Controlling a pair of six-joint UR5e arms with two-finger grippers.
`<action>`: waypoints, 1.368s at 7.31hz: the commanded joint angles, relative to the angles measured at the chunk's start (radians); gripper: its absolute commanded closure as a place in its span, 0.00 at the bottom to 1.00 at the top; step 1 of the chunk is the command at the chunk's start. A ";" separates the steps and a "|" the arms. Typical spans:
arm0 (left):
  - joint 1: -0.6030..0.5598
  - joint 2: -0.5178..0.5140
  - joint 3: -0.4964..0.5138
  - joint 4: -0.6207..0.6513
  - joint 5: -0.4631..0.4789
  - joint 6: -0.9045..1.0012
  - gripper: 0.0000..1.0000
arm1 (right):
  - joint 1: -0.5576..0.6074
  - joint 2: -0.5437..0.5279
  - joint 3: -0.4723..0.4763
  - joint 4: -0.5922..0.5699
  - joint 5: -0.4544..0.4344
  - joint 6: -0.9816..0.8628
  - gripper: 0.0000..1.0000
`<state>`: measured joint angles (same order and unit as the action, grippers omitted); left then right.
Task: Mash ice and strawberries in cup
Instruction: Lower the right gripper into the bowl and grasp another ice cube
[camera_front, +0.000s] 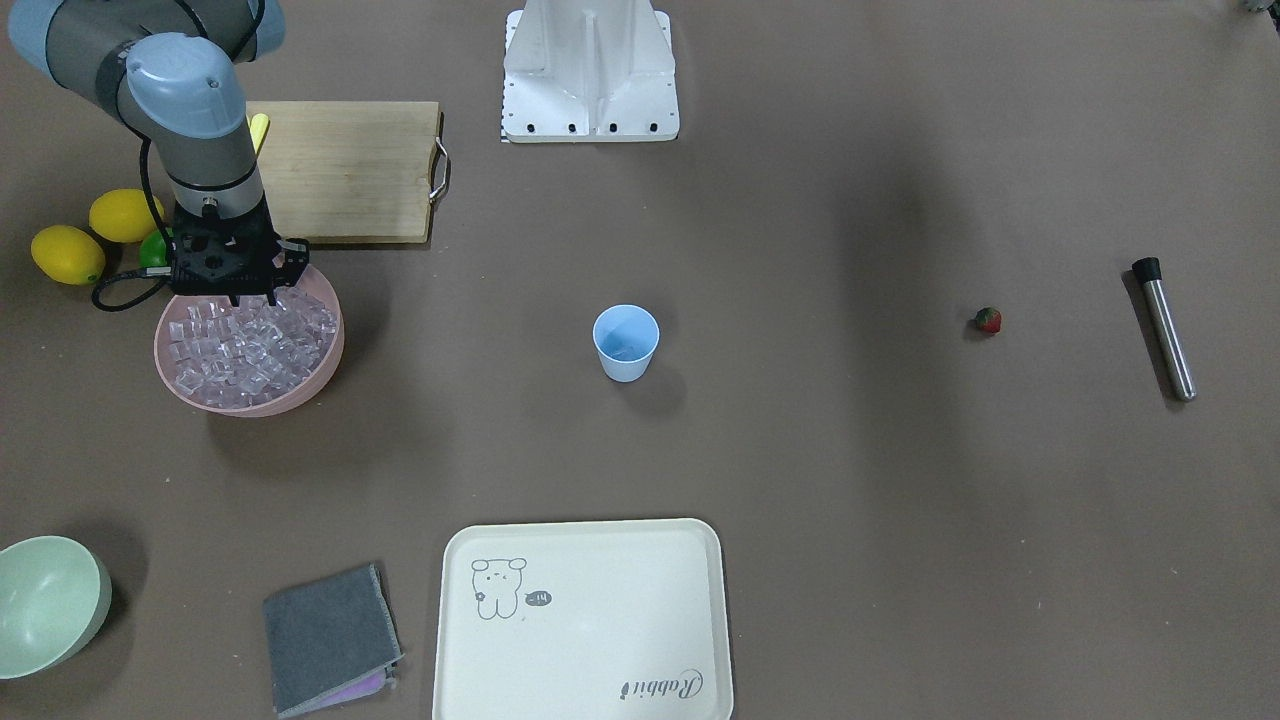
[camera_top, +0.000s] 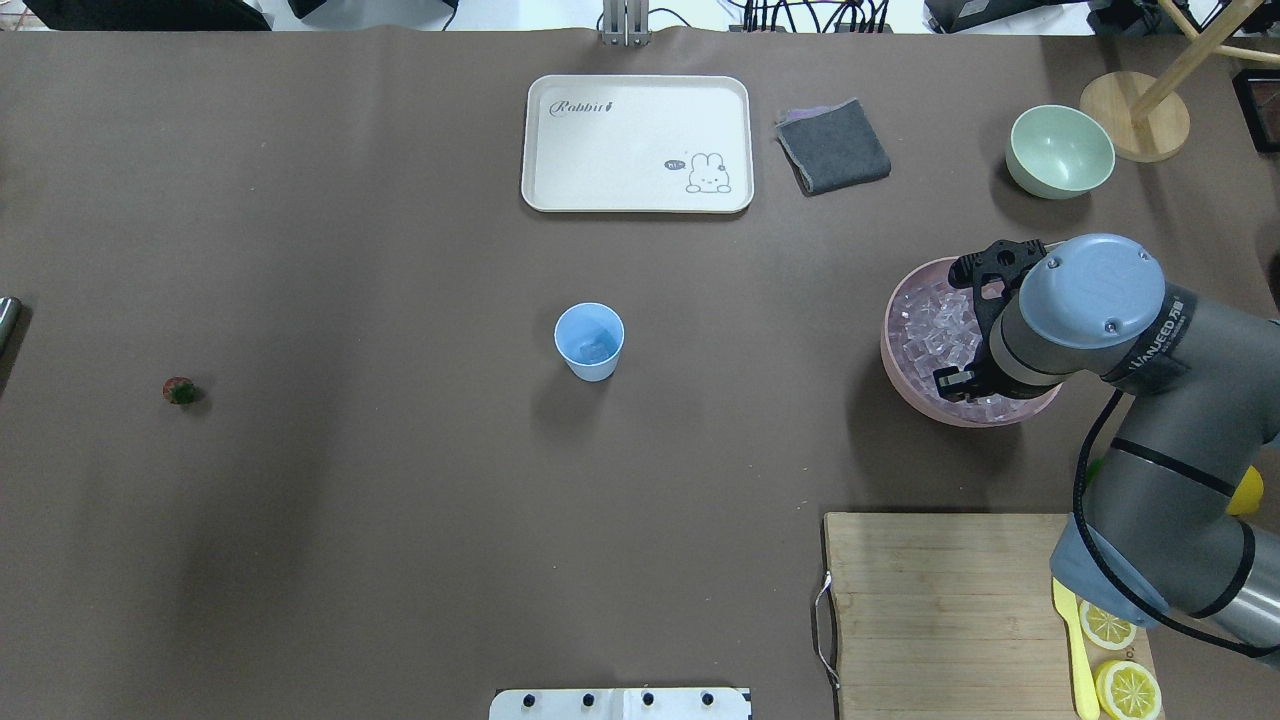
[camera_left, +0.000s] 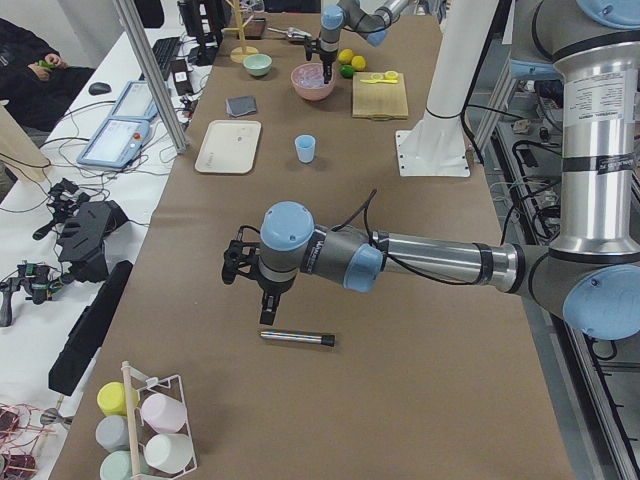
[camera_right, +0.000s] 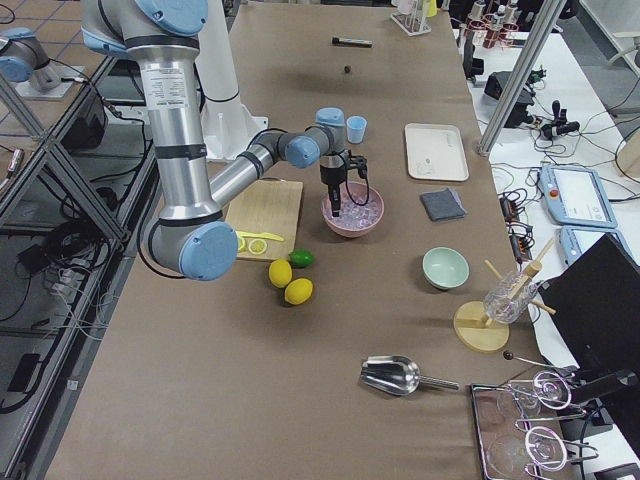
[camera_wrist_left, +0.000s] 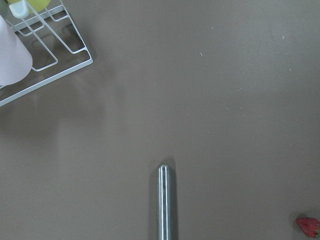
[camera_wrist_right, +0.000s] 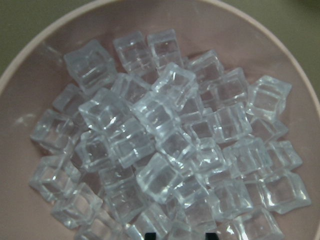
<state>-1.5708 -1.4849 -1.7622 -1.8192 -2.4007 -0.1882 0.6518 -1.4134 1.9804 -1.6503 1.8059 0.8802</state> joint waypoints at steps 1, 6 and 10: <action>0.000 0.000 0.000 0.000 0.000 0.001 0.02 | 0.000 -0.002 -0.005 -0.002 0.000 -0.001 0.56; 0.000 0.000 0.007 0.000 0.000 0.003 0.02 | -0.001 0.002 -0.011 -0.002 0.001 -0.001 0.69; -0.002 0.000 -0.002 0.000 0.000 0.003 0.02 | 0.089 0.014 0.055 -0.005 0.077 -0.015 0.70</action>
<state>-1.5720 -1.4849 -1.7618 -1.8193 -2.4007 -0.1856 0.6950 -1.3997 1.9976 -1.6539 1.8343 0.8705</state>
